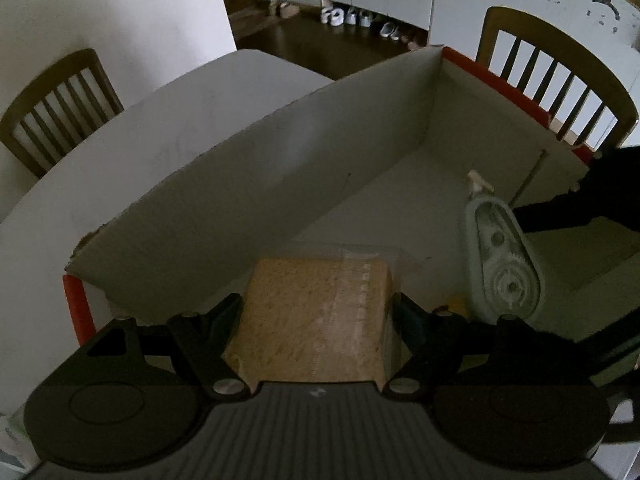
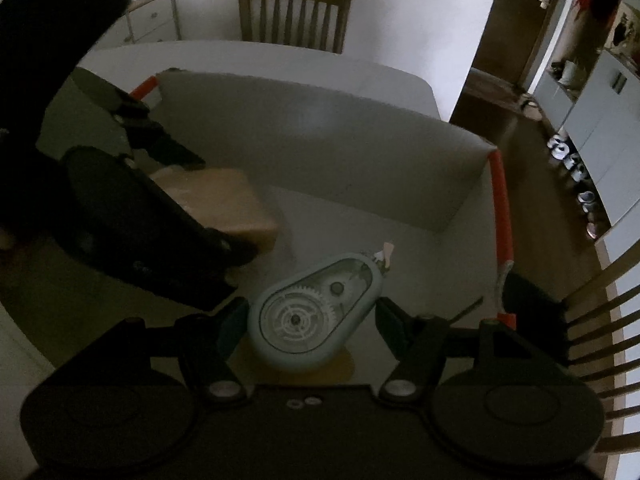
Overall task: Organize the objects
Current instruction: 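Release the bread bag from the left tool while the right tool releases the tape dispenser in the box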
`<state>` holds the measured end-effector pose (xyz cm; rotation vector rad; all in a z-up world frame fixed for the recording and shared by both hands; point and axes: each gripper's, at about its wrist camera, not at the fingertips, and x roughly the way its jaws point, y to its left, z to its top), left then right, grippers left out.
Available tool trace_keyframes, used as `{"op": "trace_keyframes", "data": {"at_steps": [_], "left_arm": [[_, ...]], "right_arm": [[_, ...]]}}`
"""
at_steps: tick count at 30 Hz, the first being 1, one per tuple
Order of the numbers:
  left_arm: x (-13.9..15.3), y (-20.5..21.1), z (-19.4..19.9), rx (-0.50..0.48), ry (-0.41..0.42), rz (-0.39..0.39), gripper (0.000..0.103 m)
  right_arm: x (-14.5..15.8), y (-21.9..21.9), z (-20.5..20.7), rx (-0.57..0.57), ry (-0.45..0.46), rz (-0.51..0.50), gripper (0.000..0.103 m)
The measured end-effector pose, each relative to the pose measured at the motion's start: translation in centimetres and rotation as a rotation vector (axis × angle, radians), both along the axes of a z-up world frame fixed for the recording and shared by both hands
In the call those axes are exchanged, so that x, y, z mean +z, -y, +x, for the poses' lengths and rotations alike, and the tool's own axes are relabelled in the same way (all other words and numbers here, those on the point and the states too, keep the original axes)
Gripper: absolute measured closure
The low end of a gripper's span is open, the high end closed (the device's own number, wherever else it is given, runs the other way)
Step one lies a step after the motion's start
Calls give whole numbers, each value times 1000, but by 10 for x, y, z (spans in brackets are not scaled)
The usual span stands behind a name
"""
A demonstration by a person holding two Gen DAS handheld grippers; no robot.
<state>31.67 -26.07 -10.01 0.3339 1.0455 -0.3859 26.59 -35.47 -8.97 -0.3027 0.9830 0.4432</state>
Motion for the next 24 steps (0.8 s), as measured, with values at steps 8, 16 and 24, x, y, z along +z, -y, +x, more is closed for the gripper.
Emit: {"op": "trace_keyframes", "data": {"at_steps": [8,16,24], "left_arm": [[-6,1,5,0,-59,14,23],[-2,-1,2,7,-59,-13,21],[15,-16,-13,31,-2,-59,18]], "right_arm": [[2,2,5,3,-20,9,33],[6,0,1,13,-1,0,27],[23,1,-12,9,35,14,24]]}}
